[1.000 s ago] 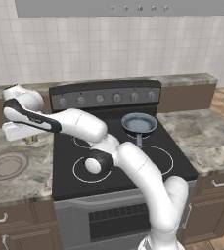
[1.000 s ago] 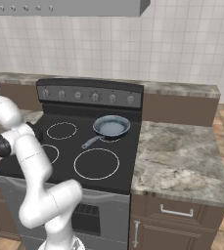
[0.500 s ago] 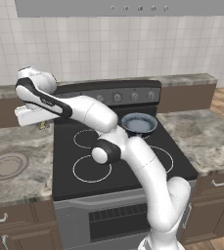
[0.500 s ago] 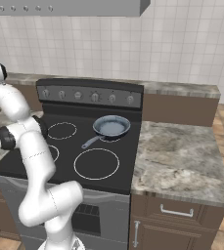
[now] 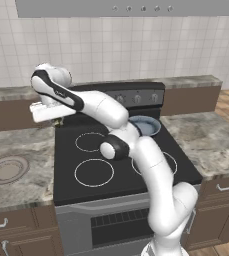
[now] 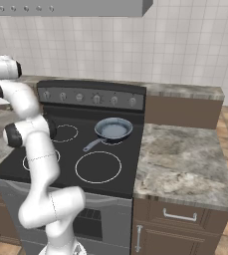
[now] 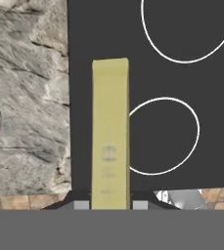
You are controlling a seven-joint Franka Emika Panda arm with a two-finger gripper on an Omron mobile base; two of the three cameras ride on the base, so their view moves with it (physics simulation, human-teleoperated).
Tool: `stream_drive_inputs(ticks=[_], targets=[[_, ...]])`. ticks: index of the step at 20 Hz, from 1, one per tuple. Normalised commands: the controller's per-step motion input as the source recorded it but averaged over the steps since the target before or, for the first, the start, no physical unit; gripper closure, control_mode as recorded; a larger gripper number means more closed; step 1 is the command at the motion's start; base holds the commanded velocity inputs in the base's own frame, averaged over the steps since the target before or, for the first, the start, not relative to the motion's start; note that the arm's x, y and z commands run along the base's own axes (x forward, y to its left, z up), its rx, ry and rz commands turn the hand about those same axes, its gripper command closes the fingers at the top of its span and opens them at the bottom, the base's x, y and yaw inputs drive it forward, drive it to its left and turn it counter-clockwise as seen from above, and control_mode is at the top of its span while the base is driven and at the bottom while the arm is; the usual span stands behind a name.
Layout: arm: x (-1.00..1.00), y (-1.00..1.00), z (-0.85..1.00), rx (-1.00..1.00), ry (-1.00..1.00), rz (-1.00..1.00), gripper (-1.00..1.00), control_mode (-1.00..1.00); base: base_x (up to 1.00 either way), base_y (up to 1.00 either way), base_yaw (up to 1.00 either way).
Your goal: Pick up the butter stick and place it in the pan. Then turn on the burner for the pan.
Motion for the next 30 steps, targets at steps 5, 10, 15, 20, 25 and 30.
stream_drive_inputs(ticks=[5,10,15,20,25,30], targets=[[0.00,-0.91,-0.06,0.05,0.00,-0.02,1.00,-1.00,0.00,0.00,0.00],[-0.02,-0.77,0.00,0.00,-0.02,-0.01,1.00,-1.00,0.00,0.00,0.00],[-0.04,-0.92,0.00,0.02,-0.04,-0.06,1.00,-1.00,0.00,0.00,0.00],[-0.11,-0.83,-0.01,0.09,-0.27,-0.05,1.00,-1.00,0.00,0.00,0.00],[0.00,-0.80,0.01,0.11,-0.20,-0.03,1.00,-1.00,0.00,0.00,0.00],[0.01,-0.93,0.00,0.15,-0.05,-0.03,1.00,-1.00,0.00,0.00,0.00]])
